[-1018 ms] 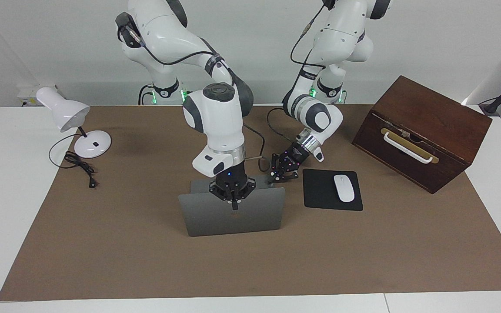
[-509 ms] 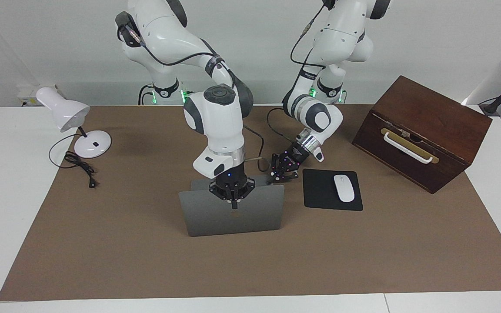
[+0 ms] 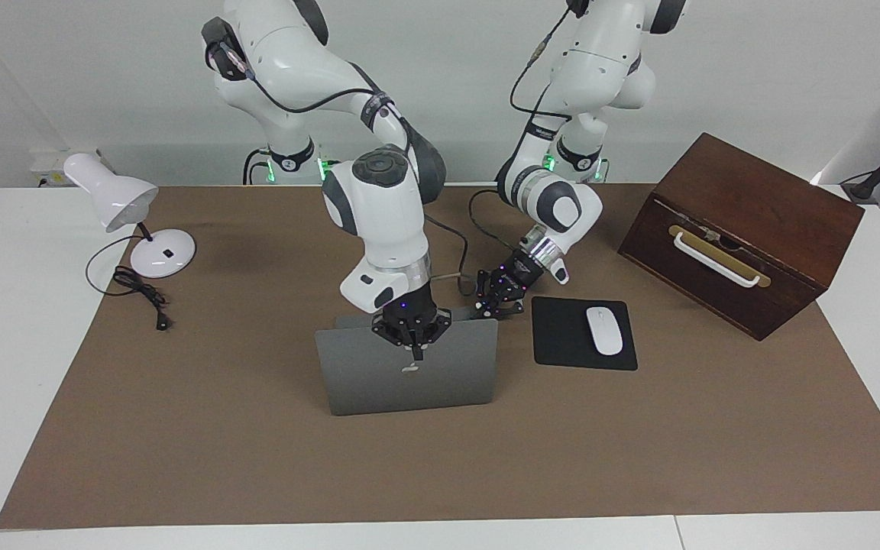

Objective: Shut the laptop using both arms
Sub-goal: 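Push the laptop screen down toward the keyboard with the right gripper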

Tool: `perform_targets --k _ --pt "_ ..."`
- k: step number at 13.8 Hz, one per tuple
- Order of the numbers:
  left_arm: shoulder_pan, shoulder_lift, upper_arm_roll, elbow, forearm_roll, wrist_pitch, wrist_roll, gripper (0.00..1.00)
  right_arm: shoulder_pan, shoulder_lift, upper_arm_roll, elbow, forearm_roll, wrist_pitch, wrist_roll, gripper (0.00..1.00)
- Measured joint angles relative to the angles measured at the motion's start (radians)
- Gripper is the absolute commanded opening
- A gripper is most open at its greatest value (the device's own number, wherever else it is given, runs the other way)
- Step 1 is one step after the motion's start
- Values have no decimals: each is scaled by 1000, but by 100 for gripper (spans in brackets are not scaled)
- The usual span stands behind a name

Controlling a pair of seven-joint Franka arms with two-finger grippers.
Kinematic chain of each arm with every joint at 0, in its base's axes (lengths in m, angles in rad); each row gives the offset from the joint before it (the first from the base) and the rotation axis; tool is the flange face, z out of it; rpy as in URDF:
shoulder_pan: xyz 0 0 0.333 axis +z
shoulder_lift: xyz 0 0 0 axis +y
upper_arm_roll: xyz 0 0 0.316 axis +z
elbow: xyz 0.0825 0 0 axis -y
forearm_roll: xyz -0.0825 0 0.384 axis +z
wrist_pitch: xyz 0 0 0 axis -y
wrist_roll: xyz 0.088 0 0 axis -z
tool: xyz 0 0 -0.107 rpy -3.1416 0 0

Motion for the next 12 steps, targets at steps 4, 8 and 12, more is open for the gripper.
perform_targets --k 4,8,12 --pt "0 0 0 0 -1 0 0 0 0 -8 0 -27 0 0 7 0" --pt "0 0 0 0 -1 0 0 0 0 -9 0 -40 0 0 8 0" --pt "0 0 0 0 -1 0 0 0 0 -9 1 -53 0 -1 8 0"
